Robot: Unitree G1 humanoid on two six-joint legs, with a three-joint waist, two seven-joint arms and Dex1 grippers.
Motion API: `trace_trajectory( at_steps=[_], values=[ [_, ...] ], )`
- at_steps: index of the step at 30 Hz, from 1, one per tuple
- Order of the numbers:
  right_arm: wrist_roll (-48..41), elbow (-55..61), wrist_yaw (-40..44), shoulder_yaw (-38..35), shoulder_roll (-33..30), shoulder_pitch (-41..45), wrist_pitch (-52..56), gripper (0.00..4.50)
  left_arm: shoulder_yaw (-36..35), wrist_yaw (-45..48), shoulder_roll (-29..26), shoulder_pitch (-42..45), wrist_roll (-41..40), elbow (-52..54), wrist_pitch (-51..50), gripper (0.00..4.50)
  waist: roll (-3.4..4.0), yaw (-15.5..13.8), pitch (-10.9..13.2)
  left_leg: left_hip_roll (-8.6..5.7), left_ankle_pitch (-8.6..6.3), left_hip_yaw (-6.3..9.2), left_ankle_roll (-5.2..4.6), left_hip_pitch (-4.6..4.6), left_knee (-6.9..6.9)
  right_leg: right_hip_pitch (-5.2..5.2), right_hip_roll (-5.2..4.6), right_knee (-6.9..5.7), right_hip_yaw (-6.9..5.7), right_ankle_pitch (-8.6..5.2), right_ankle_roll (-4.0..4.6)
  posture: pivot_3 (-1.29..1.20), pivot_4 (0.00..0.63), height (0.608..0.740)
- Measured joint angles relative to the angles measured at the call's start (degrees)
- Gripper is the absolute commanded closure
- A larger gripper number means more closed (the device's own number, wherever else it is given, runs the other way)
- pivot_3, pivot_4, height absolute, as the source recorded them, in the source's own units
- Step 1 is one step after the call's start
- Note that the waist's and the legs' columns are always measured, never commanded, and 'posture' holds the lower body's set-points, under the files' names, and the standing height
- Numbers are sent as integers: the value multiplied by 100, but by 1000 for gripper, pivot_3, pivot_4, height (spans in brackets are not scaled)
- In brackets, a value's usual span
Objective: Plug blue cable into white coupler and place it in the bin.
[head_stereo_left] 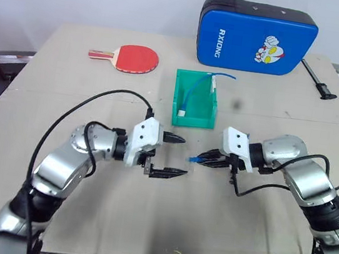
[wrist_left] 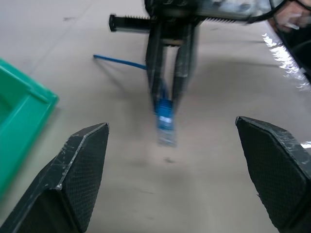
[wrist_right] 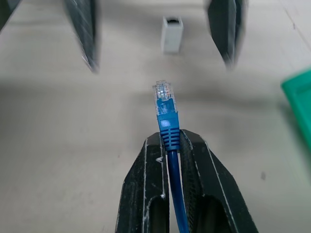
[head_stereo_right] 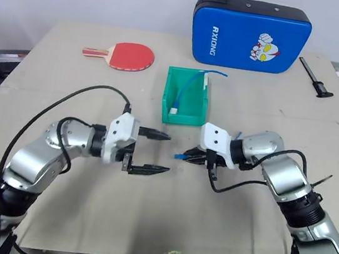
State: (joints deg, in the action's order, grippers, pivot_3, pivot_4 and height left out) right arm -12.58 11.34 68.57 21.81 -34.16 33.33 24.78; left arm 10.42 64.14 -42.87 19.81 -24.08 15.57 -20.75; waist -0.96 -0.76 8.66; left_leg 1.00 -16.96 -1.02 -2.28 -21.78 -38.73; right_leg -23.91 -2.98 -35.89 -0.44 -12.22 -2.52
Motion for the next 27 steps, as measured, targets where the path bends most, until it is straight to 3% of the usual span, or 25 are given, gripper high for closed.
trace_trajectory(
  at_steps=[5, 8, 14, 16, 27],
  values=[
    [36, -11, -22, 25, 106, 58, 23, 4467, 152, 260, 165, 262, 204, -408, 197, 186, 0, 4, 0, -1, 0, 1, 1, -4, 0, -2, -2, 0, -1, 0, -1, 0, 150, 728],
    [36, -11, -31, 25, 124, 72, 89, 4500, 152, 364, 207, 312, 252, -518, 273, 886, 0, 4, 0, 0, 0, 2, 0, -4, 0, -2, -2, -3, -3, 0, -1, 0, 150, 728],
    [39, -11, -59, 25, 202, 72, 150, 4500, 152, 507, 332, 377, 269, -564, 379, 3764, 0, 5, 0, 0, 0, 7, 0, -3, -5, -2, -2, -7, -3, 1, -1, 0, 150, 728],
    [53, -16, -76, 25, 209, 72, 176, 4500, 148, 544, 354, 381, 279, -570, 393, 4451, 0, 5, 0, 0, 0, 9, 0, -4, -5, -1, -2, -7, -3, 1, -1, 0, 150, 728],
    [62, -113, -108, 28, 326, 72, 249, 4500, 139, 610, 322, 397, 467, -588, 488, 4451, 0, 6, 0, 0, 0, 10, 0, -4, -7, -2, -2, -8, -3, 1, -2, 0, 150, 728]
  ],
)
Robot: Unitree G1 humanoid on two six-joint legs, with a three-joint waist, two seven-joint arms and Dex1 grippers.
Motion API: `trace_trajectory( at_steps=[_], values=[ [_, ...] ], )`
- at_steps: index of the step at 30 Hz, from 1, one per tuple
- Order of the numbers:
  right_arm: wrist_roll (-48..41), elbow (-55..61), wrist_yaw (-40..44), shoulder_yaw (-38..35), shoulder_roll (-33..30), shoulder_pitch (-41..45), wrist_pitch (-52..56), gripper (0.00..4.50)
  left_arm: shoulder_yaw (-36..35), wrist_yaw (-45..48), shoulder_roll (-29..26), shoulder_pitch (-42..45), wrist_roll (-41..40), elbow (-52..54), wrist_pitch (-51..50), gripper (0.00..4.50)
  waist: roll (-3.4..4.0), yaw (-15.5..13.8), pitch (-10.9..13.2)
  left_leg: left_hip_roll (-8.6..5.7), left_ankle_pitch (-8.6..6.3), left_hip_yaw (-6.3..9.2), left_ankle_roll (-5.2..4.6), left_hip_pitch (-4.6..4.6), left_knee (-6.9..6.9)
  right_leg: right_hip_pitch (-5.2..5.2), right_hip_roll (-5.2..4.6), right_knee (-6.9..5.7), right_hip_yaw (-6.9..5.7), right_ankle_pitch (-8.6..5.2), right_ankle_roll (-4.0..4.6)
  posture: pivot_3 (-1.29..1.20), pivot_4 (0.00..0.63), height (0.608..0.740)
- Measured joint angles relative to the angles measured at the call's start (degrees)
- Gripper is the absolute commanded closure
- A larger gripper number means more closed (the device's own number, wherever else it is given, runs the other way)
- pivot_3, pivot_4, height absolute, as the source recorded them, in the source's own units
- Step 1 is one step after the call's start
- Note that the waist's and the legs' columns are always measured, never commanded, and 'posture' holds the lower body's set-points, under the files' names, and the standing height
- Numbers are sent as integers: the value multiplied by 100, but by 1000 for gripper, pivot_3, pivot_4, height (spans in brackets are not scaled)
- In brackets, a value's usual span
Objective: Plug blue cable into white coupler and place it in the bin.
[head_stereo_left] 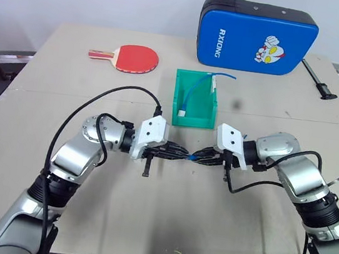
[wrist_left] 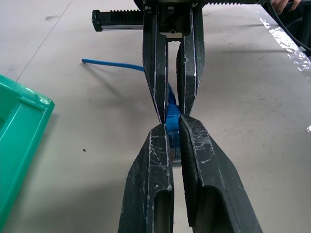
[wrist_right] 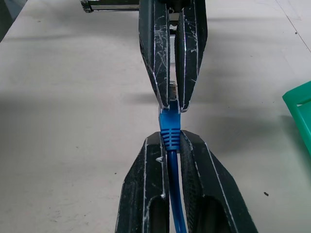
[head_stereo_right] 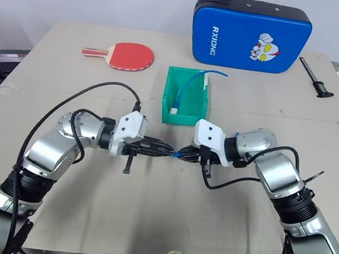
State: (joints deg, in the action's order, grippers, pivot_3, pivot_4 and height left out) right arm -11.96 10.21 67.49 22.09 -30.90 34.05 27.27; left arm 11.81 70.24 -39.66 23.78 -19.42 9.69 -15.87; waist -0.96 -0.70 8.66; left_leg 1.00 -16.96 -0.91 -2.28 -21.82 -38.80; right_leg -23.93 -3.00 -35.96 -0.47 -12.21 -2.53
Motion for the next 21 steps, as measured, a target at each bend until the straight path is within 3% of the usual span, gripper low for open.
trace_trajectory(
  at_steps=[9, 10, 12, 21],
  values=[
    [2, -39, -31, 2, 77, -2, -17, 4500, 19, 94, -103, 68, 70, -22, 40, 4451, 0, 1, 0, 0, 0, -1, 0, -1, -1, 0, 1, -1, -1, 0, 0, 0, 150, 728],
    [4, -40, -51, 2, 99, -2, -22, 4500, 21, 126, -138, 92, 96, -22, 62, 3722, 0, 1, 0, 0, 0, -1, 0, 1, -1, 0, 1, -2, -1, 0, 0, 0, 150, 728],
    [42, -90, -121, 2, 79, -2, -25, 4500, 72, 175, -151, 79, 202, -41, 160, 3195, 1, -2, 0, 0, 0, -2, 0, 0, -1, 1, 0, -2, -1, 0, 0, 0, 150, 728],
    [89, -161, -173, 2, 59, -41, -25, 4500, 227, 185, -129, 104, 362, -85, 227, 3195, 1, -2, 0, -1, 0, -2, 0, -2, -5, 0, 0, -3, -2, 0, 0, 0, 150, 728]
  ],
)
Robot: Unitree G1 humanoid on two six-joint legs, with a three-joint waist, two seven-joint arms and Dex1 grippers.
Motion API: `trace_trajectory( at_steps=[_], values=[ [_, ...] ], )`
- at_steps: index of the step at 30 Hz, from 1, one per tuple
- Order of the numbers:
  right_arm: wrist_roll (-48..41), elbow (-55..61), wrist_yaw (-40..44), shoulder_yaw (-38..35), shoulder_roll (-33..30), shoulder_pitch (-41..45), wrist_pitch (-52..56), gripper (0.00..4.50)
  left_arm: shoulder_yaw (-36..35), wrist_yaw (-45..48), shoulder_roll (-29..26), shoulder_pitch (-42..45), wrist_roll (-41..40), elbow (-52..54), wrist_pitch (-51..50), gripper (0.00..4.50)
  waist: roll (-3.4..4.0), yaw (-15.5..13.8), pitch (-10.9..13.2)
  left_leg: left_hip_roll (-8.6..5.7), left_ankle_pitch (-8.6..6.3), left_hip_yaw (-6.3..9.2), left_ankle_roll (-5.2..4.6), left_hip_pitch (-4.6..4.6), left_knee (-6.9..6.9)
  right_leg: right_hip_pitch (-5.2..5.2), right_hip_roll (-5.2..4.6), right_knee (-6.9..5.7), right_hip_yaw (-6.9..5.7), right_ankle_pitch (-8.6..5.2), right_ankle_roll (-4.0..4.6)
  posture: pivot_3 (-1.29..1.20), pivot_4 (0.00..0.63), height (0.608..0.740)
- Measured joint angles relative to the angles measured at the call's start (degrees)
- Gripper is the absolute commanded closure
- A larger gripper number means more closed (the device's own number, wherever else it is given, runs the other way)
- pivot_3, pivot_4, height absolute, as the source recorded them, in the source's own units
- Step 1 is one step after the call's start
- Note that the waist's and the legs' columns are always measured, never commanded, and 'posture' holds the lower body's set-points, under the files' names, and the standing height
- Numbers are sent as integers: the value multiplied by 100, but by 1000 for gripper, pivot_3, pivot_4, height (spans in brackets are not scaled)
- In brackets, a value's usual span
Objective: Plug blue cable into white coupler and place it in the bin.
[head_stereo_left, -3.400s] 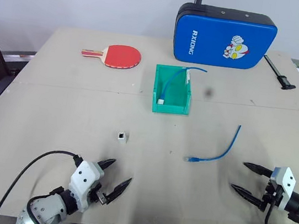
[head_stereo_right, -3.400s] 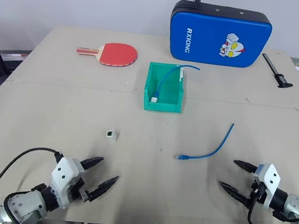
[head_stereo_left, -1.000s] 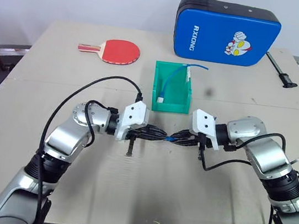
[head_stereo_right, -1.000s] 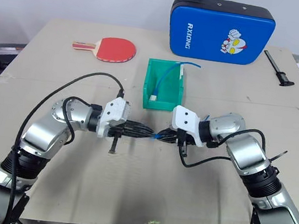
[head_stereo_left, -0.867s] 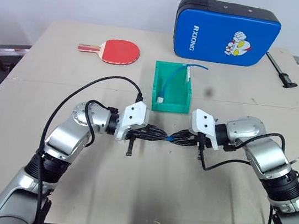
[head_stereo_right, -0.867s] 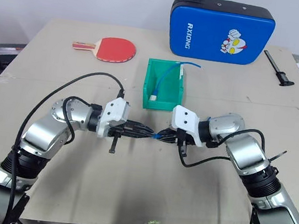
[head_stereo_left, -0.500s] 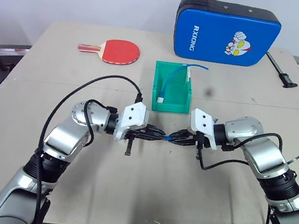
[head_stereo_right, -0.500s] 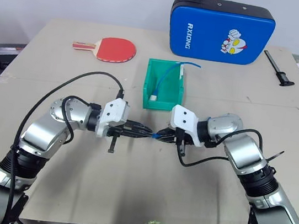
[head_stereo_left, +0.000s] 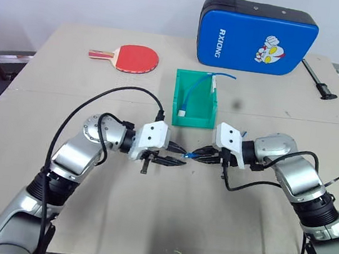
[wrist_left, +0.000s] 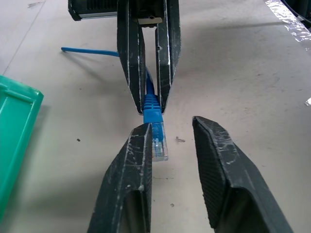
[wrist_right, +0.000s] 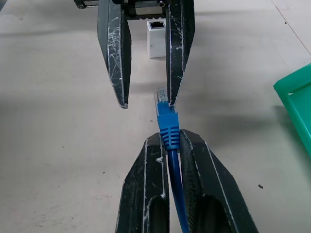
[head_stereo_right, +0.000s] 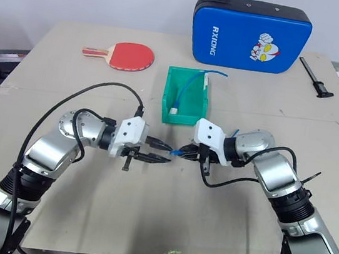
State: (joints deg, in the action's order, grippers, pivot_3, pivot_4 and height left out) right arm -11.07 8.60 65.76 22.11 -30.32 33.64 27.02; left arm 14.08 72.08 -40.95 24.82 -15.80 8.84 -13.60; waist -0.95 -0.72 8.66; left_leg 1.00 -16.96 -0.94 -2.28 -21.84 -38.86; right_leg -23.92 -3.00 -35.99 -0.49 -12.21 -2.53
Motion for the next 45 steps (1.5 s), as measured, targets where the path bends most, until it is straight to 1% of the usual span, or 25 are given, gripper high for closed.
trace_trajectory(
  at_steps=[11, 15, 22, 24, 25, 27, 28, 29, 32, 33, 35, 37, 40, 42, 43, 44, 45],
  values=[
    [42, -9, -58, 0, -14, -22, -13, 4500, -17, -162, 127, 28, 93, -123, 43, 3195, 0, 1, 0, 0, 0, 1, 0, -1, -5, 0, 0, -3, 1, 0, 0, 0, 150, 728],
    [175, -313, -129, 0, 27, -161, -360, 4500, -139, -245, 131, -3, -9, -130, -87, 3195, 0, 2, 0, 0, 0, 0, 0, -1, -7, 0, 0, -4, 0, 0, 0, 0, 150, 728],
    [457, -1056, -286, 189, 419, -231, -809, 4500, -441, -229, -232, -209, -15, -123, -129, 3195, 0, 38, 0, 3, 0, 1, 0, 2, -8, -1, 2, -13, 0, 0, 0, 0, 150, 728],
    [498, -1135, -297, 194, 471, -230, -870, 3782, -449, -225, -254, -238, -15, -121, -129, 3114, 0, 29, 0, 2, 0, 1, 0, 2, -8, -1, 1, -14, 0, 0, 0, 0, 150, 728],
    [528, -1155, -297, 198, 477, -229, -899, 3547, -449, -225, -260, -256, -14, -119, -129, 3114, 0, 16, 0, 2, 0, 0, 0, 2, -9, -1, 0, -14, 0, 0, 0, 0, 150, 728],
    [569, -1196, -284, 199, 477, -228, -941, 2584, -449, -225, -263, -265, -11, -116, -130, 3114, 0, 0, 0, 1, 0, 0, 0, 0, -15, 0, 0, -14, 1, 0, 0, 0, 150, 728],
    [573, -1195, -272, 199, 478, -228, -944, 2231, -449, -225, -263, -265, -7, -111, -130, 3114, 0, 0, 0, 1, 0, 1, 0, -1, -16, 0, -1, -14, 2, 0, 0, 0, 150, 728],
    [573, -1192, -270, 197, 479, -228, -942, 1610, -445, -222, -263, -264, 4, -109, -129, 3114, 0, 3, 0, 0, 0, 1, 0, 0, -18, 0, -1, -14, 3, 0, 0, 0, 150, 728],
    [546, -1132, -333, 148, 478, -240, -929, 266, -385, -195, -261, -247, 56, -109, -127, 3114, 1, 4, 0, 0, 0, 0, 0, 0, -18, 0, -1, -16, 3, 0, 0, 0, 150, 728],
    [506, -1016, -382, 71, 472, -261, -880, 40, -319, -185, -256, -227, 92, -110, -127, 3114, 1, 2, 0, 0, 0, 0, 0, 0, -18, 0, 0, -17, 2, 0, 0, 0, 150, 728],
    [376, -728, -382, -77, 393, -308, -767, 40, -203, -150, -236, -183, 121, -112, -127, 3114, 0, -7, 0, 0, 0, 1, 0, -2, -18, 0, 0, -18, 0, 0, 0, 0, 150, 728],
    [171, -277, -359, -305, 173, -485, -549, 40, -26, -64, -235, -56, 242, -135, -132, 3114, 0, -18, 0, -1, 0, 0, 0, -3, -19, 1, -1, -17, -3, 0, 0, 0, 150, 728],
    [-86, 302, -382, -601, -143, -891, -254, 0, 211, 56, -222, 96, 348, -200, -266, 2337, 0, -10, 0, -3, -1, 0, -1, -4, -19, 1, -1, -16, -1, 0, 0, 0, 150, 728],
    [-196, 598, -428, -772, -306, -1198, -100, 0, 350, 67, -140, 231, 457, -276, -306, 1392, 0, -12, 0, -3, -1, -1, -2, -4, -21, 1, -1, -17, -1, 0, 0, 0, 150, 728],
    [-243, 708, -454, -818, -360, -1305, -50, 0, 395, 47, -115, 265, 521, -307, -297, 1066, 0, -12, 0, -4, -1, -1, -2, -4, -21, 2, -1, -18, -3, 0, -1, 0, 150, 728],
    [-349, 982, -515, -985, -485, -1594, 74, 0, 497, -7, -2, 377, 674, -441, -254, 547, 0, -25, 0, -4, -1, -2, -2, -5, -23, 3, -1, -19, -5, 0, 0, 0, 150, 728],
    [-436, 1194, -570, -1108, -589, -1820, 197, 0, 562, -90, 79, 424, 794, -574, -230, 151, 0, -22, 0, -4, -1, -2, -3, -5, -24, 4, -1, -19, -6, 0, -1, 0, 150, 728]
  ],
)
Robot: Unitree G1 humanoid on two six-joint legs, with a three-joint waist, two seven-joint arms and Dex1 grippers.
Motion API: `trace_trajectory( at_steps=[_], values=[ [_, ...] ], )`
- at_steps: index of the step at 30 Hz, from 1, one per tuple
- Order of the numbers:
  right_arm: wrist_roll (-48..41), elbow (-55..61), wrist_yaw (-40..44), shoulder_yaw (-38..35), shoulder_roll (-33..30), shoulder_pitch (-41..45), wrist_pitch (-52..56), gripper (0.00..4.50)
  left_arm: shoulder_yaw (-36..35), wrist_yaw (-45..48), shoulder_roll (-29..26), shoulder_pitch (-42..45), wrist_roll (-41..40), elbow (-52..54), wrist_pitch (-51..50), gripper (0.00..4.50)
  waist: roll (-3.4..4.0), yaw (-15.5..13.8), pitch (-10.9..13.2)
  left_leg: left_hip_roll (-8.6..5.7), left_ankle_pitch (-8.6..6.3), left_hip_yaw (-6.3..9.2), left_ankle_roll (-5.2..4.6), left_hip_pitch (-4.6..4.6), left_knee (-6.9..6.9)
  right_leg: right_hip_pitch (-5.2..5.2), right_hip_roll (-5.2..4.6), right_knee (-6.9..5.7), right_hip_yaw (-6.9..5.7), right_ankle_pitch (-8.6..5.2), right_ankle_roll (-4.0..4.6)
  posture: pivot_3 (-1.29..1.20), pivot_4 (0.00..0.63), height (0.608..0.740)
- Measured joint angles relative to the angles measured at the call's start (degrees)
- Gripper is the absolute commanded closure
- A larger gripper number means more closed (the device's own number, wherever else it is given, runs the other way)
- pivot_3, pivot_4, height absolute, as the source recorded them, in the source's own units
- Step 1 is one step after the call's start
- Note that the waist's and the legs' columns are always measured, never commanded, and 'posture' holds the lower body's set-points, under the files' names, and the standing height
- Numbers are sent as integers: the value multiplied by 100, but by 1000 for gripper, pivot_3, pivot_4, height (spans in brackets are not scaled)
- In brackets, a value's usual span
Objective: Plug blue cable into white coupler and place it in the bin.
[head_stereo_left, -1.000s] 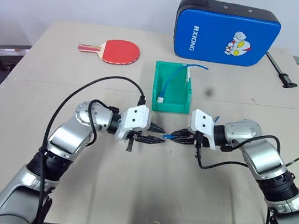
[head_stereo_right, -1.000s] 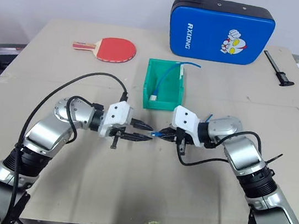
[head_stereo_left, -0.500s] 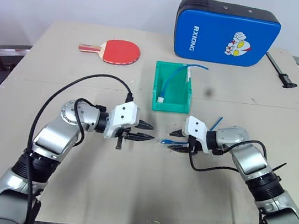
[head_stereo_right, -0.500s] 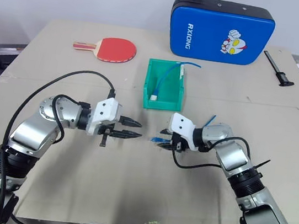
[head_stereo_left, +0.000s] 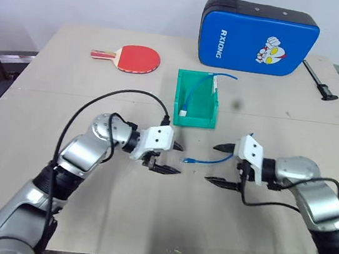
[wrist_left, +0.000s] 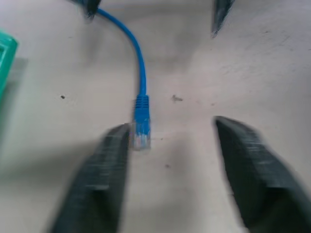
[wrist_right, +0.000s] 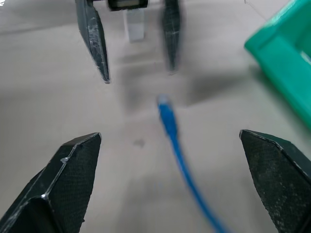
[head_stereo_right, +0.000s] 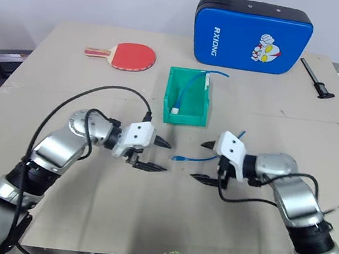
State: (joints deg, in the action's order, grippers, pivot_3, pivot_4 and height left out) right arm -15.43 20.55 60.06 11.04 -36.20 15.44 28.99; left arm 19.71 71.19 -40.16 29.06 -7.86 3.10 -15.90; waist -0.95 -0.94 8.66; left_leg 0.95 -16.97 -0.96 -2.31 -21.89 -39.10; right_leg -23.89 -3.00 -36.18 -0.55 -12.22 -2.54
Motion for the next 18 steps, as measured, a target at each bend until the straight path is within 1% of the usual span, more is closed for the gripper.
trace_trajectory(
  at_steps=[2, 4, 8, 11, 13, 14, 16, 18],
  values=[
    [-176, 359, -107, -279, -149, -443, 198, 0, 186, -35, 123, 80, 212, -182, 21, 151, 0, 11, 0, 0, 0, 1, 0, 2, -1, 2, 0, -2, 3, 0, 0, 0, 150, 728],
    [-365, 733, -291, -646, -280, -1112, 365, 0, 411, -59, 268, 116, 436, -363, 98, 151, -2, 12, -1, 0, 0, 1, -1, 3, -1, 4, 0, -1, 3, 0, 0, 0, 150, 728],
    [-525, 967, -541, -1091, -286, -1800, 333, 0, 481, -112, 374, 225, 615, -530, 279, 151, -2, 14, -1, 2, 0, 4, -2, 13, -5, 11, 1, -2, 10, -1, -1, 0, 150, 728],
    [-621, 1071, -660, -1346, -220, -2091, 175, 0, 515, -115, 456, 274, 666, -675, 429, 887, -4, 8, -5, 1, 0, 4, -2, 23, -11, 26, 0, -1, 12, -1, -2, 0, 150, 728],
    [-710, 1091, -714, -1454, -103, -2334, -17, 0, 534, -99, 524, 286, 667, -804, 557, 1833, -8, -3, -8, 0, 0, 3, -2, 23, -15, 32, 2, -1, 11, -1, -3, 0, 150, 728],
    [-728, 1091, -725, -1457, -92, -2408, -82, 0, 546, -96, 544, 297, 668, -851, 609, 2186, -8, -1, -9, 1, 1, 4, -3, 23, -16, 33, 1, -1, 14, -1, -2, 0, 150, 728],
    [-733, 1091, -779, -1459, -87, -2497, -204, 0, 558, -94, 561, 336, 681, -940, 683, 3076, -9, 10, -9, -2, 1, 7, -4, 24, -19, 33, 2, -1, 25, -1, -2, 0, 150, 728],
    [-732, 1091, -842, -1462, -88, -2517, -295, 0, 554, -107, 560, 428, 746, -1049, 732, 4153, -12, 17, -11, -5, 1, 10, -4, 27, -21, 33, 3, -1, 30, -1, -2, 0, 150, 728]
  ],
)
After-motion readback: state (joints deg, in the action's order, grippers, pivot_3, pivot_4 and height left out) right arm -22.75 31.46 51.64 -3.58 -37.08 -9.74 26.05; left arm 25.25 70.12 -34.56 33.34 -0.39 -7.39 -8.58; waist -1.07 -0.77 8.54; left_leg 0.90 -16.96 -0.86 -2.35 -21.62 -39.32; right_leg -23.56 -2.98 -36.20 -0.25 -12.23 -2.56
